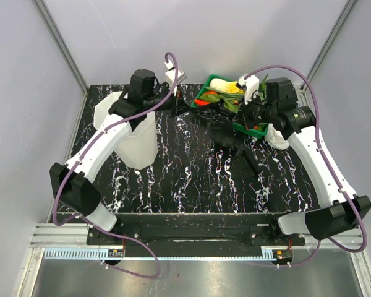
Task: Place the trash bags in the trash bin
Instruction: Unfold the trash bag at the center of the board.
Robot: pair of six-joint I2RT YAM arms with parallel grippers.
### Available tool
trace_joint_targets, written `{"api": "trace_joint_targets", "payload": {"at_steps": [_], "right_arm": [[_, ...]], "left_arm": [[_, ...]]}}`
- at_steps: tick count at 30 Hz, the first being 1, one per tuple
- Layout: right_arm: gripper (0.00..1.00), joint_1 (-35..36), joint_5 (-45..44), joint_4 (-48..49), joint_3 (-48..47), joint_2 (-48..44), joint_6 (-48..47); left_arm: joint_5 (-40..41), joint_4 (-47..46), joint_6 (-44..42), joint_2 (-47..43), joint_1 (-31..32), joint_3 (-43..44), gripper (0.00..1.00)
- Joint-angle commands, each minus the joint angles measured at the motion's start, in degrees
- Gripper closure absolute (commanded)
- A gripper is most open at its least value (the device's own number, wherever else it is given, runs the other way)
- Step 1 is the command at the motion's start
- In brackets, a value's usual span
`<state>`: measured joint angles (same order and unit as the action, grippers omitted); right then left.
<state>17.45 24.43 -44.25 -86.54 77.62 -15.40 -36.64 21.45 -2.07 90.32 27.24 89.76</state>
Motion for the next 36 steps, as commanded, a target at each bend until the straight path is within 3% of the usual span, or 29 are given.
{"api": "trace_joint_targets", "payload": {"at_steps": [1,13,17,22,25,31,36], "right_arm": [[1.00,-1.54,-4.73,-1.19,-1.52,-2.30,-2.09],[1.00,-1.98,-13.70,-4.09,-9.16,-2.48,-7.45],[1.00,-1.98,-9.59,-6.02,-14.34,-0.81,-7.80],[1.00,-1.72,2.37,-12.95,-21.19,3.31,-9.99],[1.00,-1.28,3.17,-17.35,-24.11,6.48,-12.89],[1.00,-1.28,2.12,-8.60,-14.03,3.42,-8.52],[1.00,-1.28,-5.25,-3.74,-9.18,4.29,-4.38]], "left_arm": [[-0.36,1.92,-3.03,-2.08,-2.28,4.72,1.00],[6.76,9.65,-14.80,-2.43,-3.07,11.31,1.00],[7.11,11.07,-16.30,-2.00,-3.07,13.07,1.00],[5.71,11.07,-16.65,-0.85,-2.37,13.95,1.00],[4.48,10.63,-16.57,0.03,-1.93,14.66,1.00],[-2.45,8.87,-9.55,-0.15,-1.85,15.10,1.00],[-5.46,8.43,-3.75,-0.50,-1.93,16.24,1.00]]}}
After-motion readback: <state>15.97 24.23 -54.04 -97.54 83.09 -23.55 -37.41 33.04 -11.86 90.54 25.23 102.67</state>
